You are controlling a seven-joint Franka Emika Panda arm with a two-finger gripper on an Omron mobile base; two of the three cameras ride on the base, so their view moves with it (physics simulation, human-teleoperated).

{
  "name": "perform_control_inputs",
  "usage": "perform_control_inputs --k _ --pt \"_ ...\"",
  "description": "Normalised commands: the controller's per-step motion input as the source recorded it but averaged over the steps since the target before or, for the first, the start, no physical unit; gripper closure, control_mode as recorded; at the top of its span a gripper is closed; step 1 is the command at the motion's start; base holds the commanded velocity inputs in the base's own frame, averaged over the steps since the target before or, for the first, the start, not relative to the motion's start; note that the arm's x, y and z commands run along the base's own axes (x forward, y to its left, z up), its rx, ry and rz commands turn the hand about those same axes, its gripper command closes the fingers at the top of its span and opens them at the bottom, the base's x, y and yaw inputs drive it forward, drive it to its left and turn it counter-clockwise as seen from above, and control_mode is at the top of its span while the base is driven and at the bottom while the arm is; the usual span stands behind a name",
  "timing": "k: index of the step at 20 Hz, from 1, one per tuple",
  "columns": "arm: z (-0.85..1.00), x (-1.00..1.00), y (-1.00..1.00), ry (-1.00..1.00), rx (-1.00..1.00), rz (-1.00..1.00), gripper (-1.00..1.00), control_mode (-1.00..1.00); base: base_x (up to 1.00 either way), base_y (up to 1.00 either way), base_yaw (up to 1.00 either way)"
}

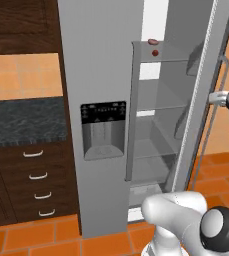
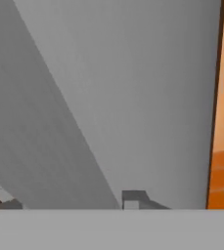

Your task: Take the strawberry from the fridge and place it on top of the pancake, located on the dining counter.

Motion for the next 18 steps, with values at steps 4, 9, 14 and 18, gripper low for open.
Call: perform_control_inputs --k 4,9,14,18 --pt "0.06 -0.20 -0.86 0.13 0.09 -0.11 -1.00 -1.00 0.00 0.00 0.00" --pt "0.40 -0.87 0.19 0.00 -0.14 -0.07 -1.00 -1.00 0.00 0.00 0.00" --pt "0.28 -0.59 0.95 0.11 -0.56 0.06 -1.00 -1.00 0.00 0.00 0.00" --pt "0.00 0.00 0.97 0.45 -0.78 0.19 -1.00 -1.00 0.00 0.00 0.00"
